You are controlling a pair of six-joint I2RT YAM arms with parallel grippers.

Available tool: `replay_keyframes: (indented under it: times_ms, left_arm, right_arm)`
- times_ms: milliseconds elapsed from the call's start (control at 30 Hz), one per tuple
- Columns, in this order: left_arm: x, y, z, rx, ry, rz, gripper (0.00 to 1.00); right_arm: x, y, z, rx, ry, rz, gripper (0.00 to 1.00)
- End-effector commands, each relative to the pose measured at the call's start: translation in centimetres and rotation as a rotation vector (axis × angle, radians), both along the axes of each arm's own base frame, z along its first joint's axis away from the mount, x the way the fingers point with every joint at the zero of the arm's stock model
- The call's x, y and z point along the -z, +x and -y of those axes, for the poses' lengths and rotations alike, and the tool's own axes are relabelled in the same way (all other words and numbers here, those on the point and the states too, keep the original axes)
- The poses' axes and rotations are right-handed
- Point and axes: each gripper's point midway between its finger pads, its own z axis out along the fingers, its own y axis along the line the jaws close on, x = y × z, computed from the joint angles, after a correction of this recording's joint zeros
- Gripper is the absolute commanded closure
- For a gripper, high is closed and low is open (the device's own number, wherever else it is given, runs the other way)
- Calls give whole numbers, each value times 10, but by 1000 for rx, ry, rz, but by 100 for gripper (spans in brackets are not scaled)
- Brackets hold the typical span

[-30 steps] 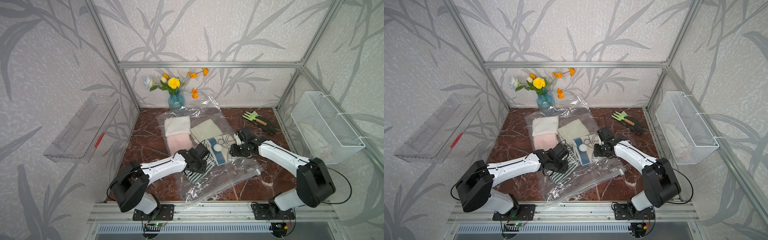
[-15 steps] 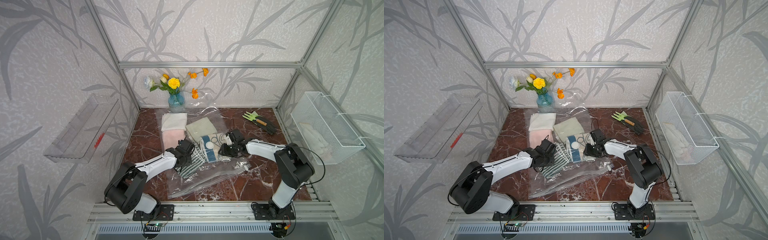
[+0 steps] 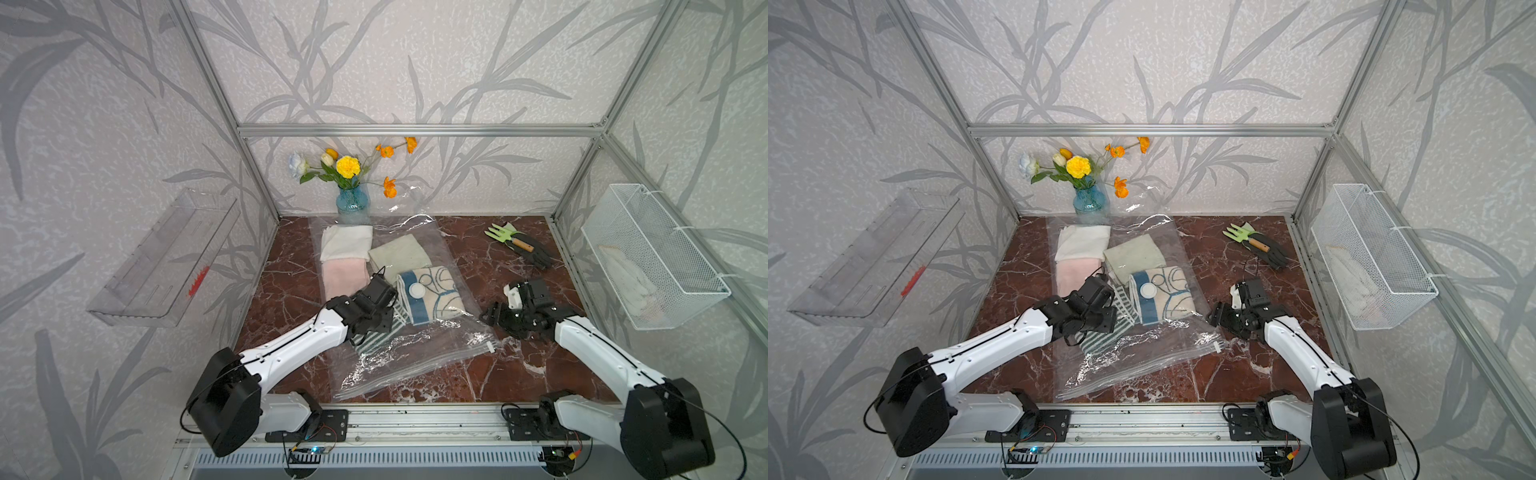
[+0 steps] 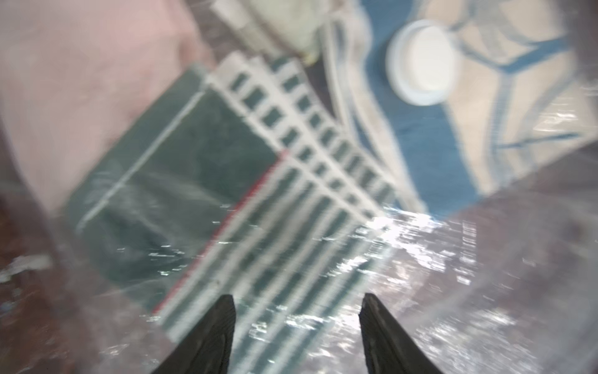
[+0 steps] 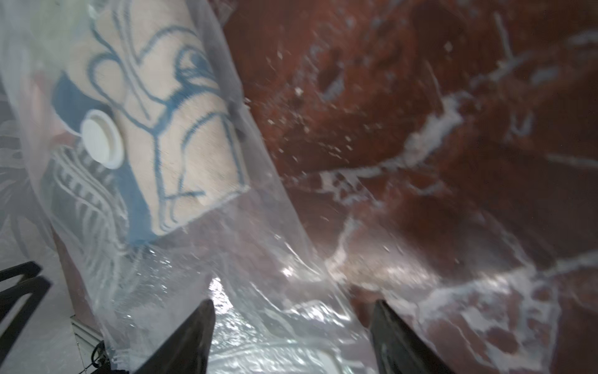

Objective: Place the folded towel into the vacuum bag
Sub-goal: Adjust the vacuum bag at the center of the board, then close the vacuum bag at the center of the board.

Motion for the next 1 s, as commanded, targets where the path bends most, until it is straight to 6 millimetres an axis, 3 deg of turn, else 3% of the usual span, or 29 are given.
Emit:
replay_keyframes:
  times_ms: [0,133,300,400,467,567,667,867,967]
  left_arm:
    - [-34,-16,58,289,-28,133,28]
    - [-40,-38,117,565,53,288,23]
    - [-12,-46,169,731,146,322,20]
    - [3,-50,196,801,197,329,18]
    - [15,-52,208,838,233,320,15]
    - [31,-50,216,863,286,304,10]
    - [43,-48,219,866,316,285,7]
    - [60,-48,221,872,343,275,6]
    - [63,-33,214,824,435,337,7]
  right_arm:
    - [19,-26,7,84,39,-74,23]
    - [21,-21,-1,122,164,-62,27]
    - [29,-14,-4,144,211,-59,38]
    - [29,-7,-6,160,248,-45,51]
    - [27,-7,-8,165,271,-48,65]
    - [22,-8,-6,188,288,-34,80]
    - [14,-9,-2,213,305,-18,87]
    - [-2,-3,1,240,334,19,93]
    - [-7,0,0,234,344,23,95]
